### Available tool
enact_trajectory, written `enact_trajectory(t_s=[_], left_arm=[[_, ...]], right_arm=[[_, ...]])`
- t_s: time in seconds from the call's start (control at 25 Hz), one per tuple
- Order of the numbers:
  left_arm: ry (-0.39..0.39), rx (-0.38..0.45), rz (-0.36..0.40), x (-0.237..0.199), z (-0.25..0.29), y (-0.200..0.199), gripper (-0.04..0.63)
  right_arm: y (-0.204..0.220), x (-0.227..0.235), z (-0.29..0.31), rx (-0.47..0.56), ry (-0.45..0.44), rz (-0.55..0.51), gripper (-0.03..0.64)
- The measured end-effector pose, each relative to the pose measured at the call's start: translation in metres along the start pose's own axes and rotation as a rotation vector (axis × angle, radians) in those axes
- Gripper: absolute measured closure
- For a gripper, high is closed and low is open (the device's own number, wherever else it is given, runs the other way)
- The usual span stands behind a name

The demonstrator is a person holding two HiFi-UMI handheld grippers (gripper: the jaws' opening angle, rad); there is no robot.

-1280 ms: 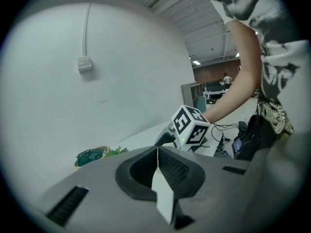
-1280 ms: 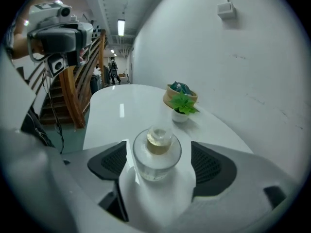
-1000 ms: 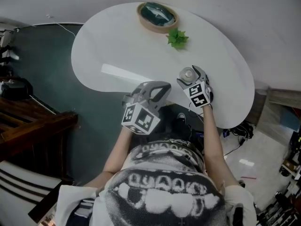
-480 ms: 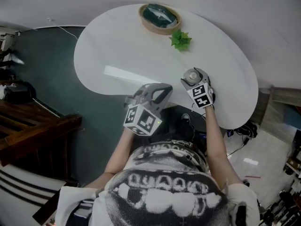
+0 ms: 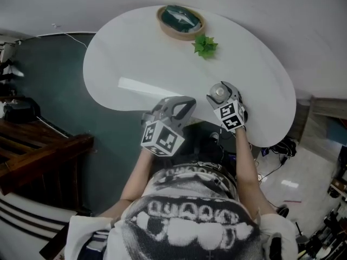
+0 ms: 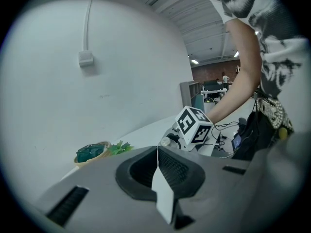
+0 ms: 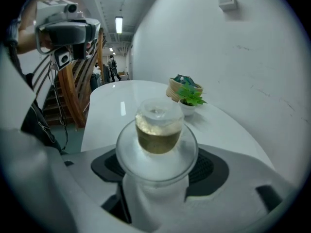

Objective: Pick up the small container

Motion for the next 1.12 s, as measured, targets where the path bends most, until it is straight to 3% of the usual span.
enact_trajectory(t_s=[0.44, 1.12], left_arm=[[0.037, 0.024, 0.029, 0.016, 0.018, -0.023, 0.591], [0.107, 0.057, 0.101, 0.074, 0.039, -0.076, 0.591]], right_arm=[[-0.004, 0.011, -0.062, 0.065, 0.051, 0.027, 0.279], [0.047, 0.014, -0.176, 0.077, 0.16, 0.087, 0.279]])
Point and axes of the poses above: the fingertips, and each gripper's own axes: z forward along the fingers, x to its right, y out of its underside, the point moved 10 cm from there along -z, backward along the fingers, and after that the axes turned 6 degrees about z, right-handed, at the moved point
